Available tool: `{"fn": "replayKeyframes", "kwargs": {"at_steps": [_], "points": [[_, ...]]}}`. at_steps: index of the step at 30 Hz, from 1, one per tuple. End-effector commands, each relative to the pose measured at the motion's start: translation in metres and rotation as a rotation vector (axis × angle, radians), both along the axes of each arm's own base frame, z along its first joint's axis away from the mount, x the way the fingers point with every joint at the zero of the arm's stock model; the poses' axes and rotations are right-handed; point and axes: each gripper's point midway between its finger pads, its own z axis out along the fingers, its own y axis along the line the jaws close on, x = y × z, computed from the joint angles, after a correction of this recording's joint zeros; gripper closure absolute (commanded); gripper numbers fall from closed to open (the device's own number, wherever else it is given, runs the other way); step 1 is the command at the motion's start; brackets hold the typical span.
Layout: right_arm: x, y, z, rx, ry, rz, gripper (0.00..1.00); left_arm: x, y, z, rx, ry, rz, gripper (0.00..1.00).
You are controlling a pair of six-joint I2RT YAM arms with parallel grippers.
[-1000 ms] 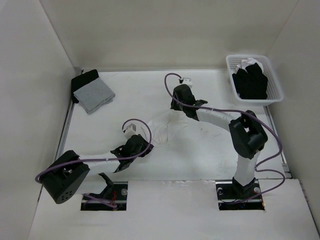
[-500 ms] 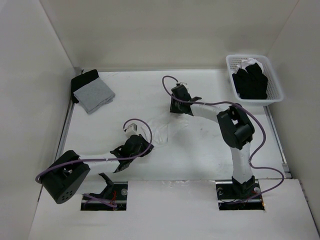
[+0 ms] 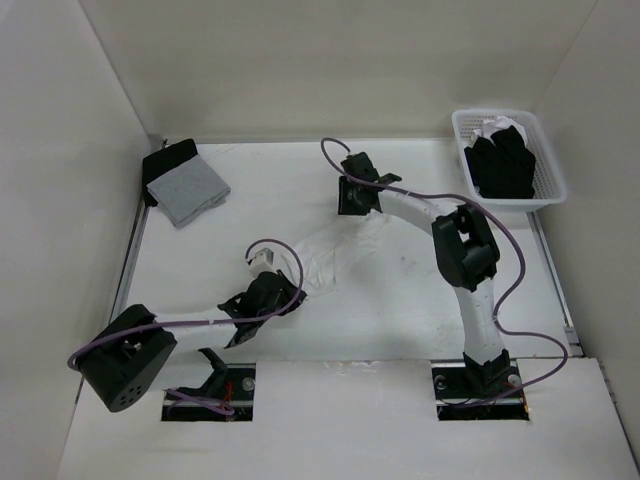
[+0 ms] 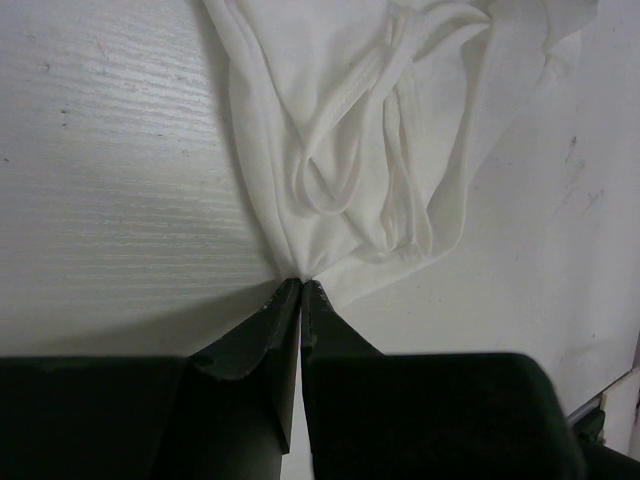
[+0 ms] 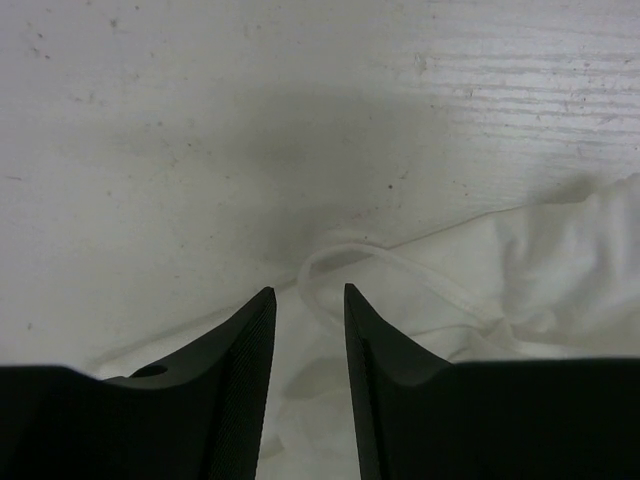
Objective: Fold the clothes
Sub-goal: Flatten the tank top out
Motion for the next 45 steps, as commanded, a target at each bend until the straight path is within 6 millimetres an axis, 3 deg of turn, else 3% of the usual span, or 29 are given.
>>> {"fn": "replayKeyframes", "kwargs": {"at_steps": [1,7,13,15,18,20,22,29,36,45], "points": [[-0.009,-0.007,-0.006,-0.087,0.069,0.063,0.63,-0.006,0.004,0.0,0.003,-0.013,-0.017,0.97],[-0.018,-0.014,-0.017,-0.19,0.125,0.1,0.68,-0.019,0.006,-0.005,-0.002,-0.006,-0.039,0.97],[-0.035,-0.007,-0.024,-0.229,0.163,0.129,0.71,-0.037,0.005,-0.013,-0.002,0.01,-0.08,0.97],[-0.033,-0.007,-0.015,-0.217,0.115,0.091,0.69,-0.038,0.006,-0.013,-0.005,0.007,-0.081,0.97],[-0.03,-0.005,0.015,-0.165,0.026,0.033,0.68,-0.039,0.006,-0.01,-0.015,-0.009,-0.088,0.97],[-0.034,0.005,0.03,-0.109,-0.004,0.029,0.66,-0.04,0.007,-0.009,-0.018,-0.015,-0.092,0.97],[-0.039,0.016,0.034,-0.084,-0.01,0.039,0.61,-0.042,0.006,-0.01,-0.015,-0.015,-0.099,0.97],[-0.051,0.044,0.005,-0.065,0.021,0.041,0.62,-0.057,-0.003,-0.009,-0.032,-0.011,-0.159,0.97],[-0.042,0.04,-0.003,-0.078,0.002,-0.022,0.65,-0.064,-0.005,-0.007,-0.048,-0.012,-0.176,0.97],[-0.048,0.035,-0.017,-0.113,0.046,-0.036,0.68,-0.068,-0.003,-0.004,-0.056,-0.014,-0.181,0.97]]}}
